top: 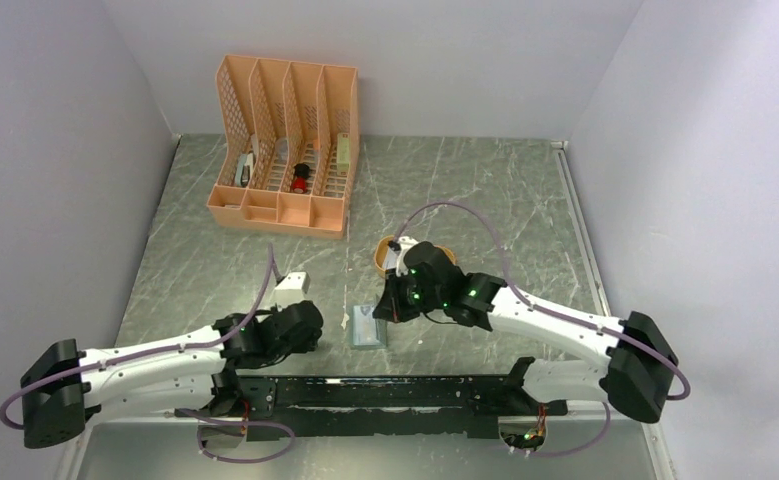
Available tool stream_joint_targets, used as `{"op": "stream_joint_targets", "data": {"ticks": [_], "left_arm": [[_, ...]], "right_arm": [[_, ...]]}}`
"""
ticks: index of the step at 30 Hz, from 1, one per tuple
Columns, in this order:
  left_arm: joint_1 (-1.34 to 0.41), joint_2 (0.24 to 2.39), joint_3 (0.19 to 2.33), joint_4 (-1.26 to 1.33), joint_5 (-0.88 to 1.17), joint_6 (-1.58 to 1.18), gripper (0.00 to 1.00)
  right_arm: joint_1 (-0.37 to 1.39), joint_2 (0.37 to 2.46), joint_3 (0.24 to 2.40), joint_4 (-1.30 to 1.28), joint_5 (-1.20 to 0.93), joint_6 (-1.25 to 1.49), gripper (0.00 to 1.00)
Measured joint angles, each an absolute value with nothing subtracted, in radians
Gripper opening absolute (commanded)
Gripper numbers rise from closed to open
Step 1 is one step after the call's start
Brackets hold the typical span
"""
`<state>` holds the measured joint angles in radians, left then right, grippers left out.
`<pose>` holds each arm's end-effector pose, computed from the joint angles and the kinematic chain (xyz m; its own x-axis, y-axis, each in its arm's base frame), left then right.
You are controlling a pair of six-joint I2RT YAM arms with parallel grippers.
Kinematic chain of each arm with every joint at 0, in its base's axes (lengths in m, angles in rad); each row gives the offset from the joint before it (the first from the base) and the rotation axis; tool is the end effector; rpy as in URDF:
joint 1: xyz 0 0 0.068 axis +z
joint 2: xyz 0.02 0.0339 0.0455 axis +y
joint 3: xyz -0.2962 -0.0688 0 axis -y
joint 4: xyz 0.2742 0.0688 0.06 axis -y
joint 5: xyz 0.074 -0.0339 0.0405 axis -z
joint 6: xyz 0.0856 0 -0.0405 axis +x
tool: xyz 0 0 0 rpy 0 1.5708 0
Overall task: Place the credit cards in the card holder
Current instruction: Close the card holder at the center of the board.
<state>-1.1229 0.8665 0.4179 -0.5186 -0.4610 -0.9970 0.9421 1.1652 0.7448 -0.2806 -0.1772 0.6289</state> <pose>0.1152 -0.1519 0.1503 -0.7797 -0.1141 -0.6157 0.0794 0.9573 -0.2779 0.1636 0.2506 0.2265 -0.8217 -0.1454 -0.5511 -0.4847 0.6869 0.5415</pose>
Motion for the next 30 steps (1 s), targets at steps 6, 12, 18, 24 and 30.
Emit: {"op": "stream_joint_targets", "data": {"ticks": [6, 12, 18, 24, 30], "left_arm": [[-1.122, 0.91, 0.389, -0.498, -0.442, -1.015, 0.32], [-1.122, 0.896, 0.389, -0.481, -0.441, -1.018, 0.32], [-1.122, 0.852, 0.39, -0.486, -0.445, -1.026, 0.32], [-1.122, 0.798, 0.39, -0.509, -0.458, -1.038, 0.33], [-1.122, 0.772, 0.39, -0.516, -0.472, -1.041, 0.33]], "right_arm": [[0.991, 1.262, 0.747, -0.191, -0.176, 0.654, 0.0], [1.028, 1.401, 0.777, -0.103, -0.176, 0.694, 0.0], [1.065, 1.551, 0.833, -0.056, -0.189, 0.711, 0.43], [1.082, 1.539, 0.881, -0.084, -0.183, 0.708, 0.67], [1.081, 1.413, 0.957, -0.186, -0.118, 0.675, 0.68]]}}
